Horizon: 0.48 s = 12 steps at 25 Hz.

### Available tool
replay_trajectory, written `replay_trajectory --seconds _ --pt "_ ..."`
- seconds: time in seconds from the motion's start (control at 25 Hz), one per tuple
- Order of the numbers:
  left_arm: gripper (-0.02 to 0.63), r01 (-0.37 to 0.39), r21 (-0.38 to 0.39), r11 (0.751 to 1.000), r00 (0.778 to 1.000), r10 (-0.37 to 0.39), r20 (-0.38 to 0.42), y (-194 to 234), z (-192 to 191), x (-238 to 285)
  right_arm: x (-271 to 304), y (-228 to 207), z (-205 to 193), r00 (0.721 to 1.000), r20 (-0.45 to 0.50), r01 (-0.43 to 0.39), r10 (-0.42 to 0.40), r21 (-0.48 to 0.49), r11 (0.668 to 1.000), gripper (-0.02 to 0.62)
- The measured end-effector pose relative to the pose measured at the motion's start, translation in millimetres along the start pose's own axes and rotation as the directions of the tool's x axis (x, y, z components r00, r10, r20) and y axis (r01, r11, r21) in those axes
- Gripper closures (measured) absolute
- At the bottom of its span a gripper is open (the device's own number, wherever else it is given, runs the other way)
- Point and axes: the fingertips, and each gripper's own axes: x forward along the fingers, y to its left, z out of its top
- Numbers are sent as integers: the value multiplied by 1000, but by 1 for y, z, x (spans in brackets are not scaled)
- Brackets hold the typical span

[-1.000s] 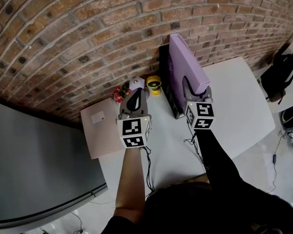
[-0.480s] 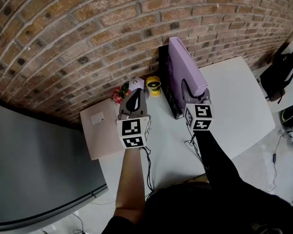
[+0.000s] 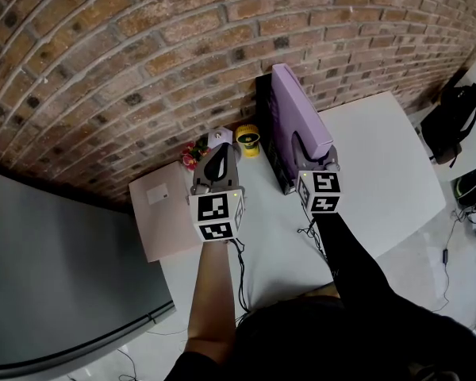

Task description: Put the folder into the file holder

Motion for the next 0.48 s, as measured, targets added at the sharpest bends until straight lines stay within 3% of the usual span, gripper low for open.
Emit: replay_trajectory --seconds 0.48 --pt "598 -9 -1 1000 1000 9 0 4 -3 -6 0 13 -19 1000 -2 -8 8 -52 999 448"
